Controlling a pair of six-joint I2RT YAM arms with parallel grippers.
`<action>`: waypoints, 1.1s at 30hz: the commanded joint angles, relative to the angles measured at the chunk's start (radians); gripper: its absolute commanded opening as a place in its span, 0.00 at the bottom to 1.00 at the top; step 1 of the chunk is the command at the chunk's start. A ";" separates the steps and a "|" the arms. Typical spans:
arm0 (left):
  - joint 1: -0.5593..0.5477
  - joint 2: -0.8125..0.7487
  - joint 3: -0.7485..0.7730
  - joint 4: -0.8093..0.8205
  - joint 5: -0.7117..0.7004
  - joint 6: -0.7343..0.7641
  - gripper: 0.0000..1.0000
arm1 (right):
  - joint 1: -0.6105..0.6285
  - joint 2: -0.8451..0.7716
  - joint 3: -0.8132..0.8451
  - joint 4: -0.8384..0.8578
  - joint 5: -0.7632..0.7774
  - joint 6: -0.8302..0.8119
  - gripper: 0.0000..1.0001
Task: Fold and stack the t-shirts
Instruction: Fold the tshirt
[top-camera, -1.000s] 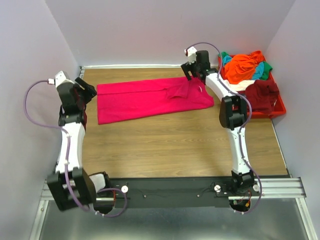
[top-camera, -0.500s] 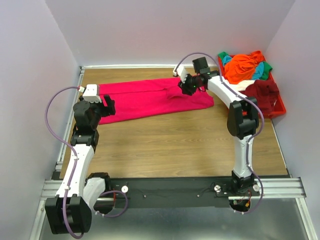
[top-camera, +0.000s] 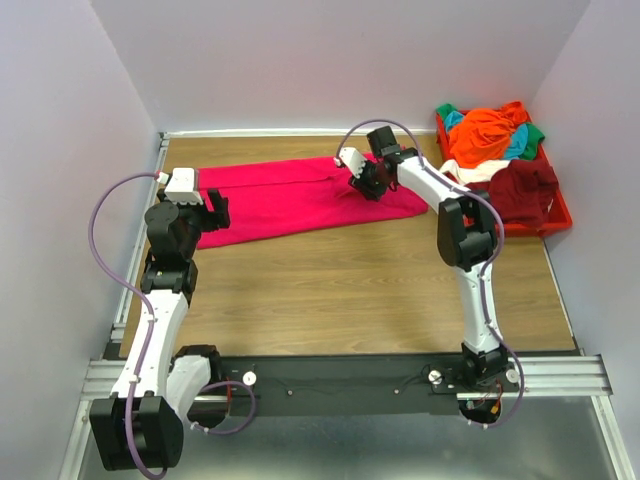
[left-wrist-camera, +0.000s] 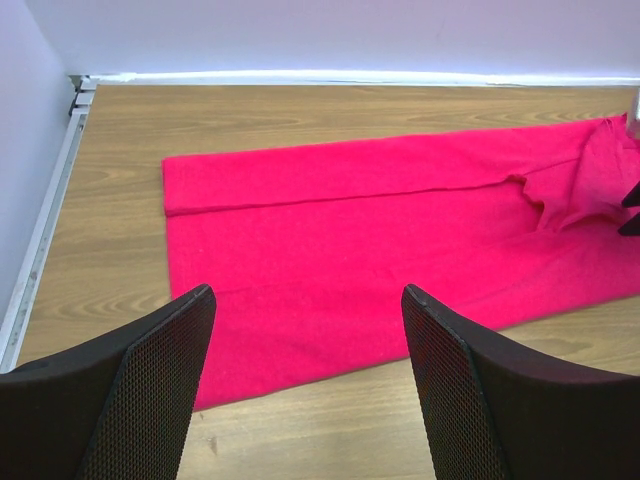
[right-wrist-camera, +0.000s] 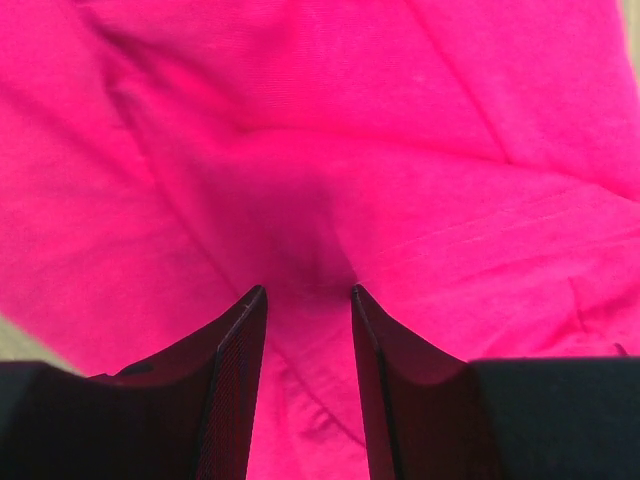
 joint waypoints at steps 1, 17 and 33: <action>-0.006 -0.011 0.004 0.028 0.004 0.011 0.82 | 0.006 0.045 0.051 -0.007 0.068 0.018 0.46; -0.007 -0.008 0.002 0.032 0.021 0.009 0.82 | 0.023 0.061 0.158 0.018 0.083 0.080 0.01; -0.009 0.010 0.001 0.031 0.006 0.015 0.82 | 0.175 0.179 0.266 0.441 0.427 0.184 1.00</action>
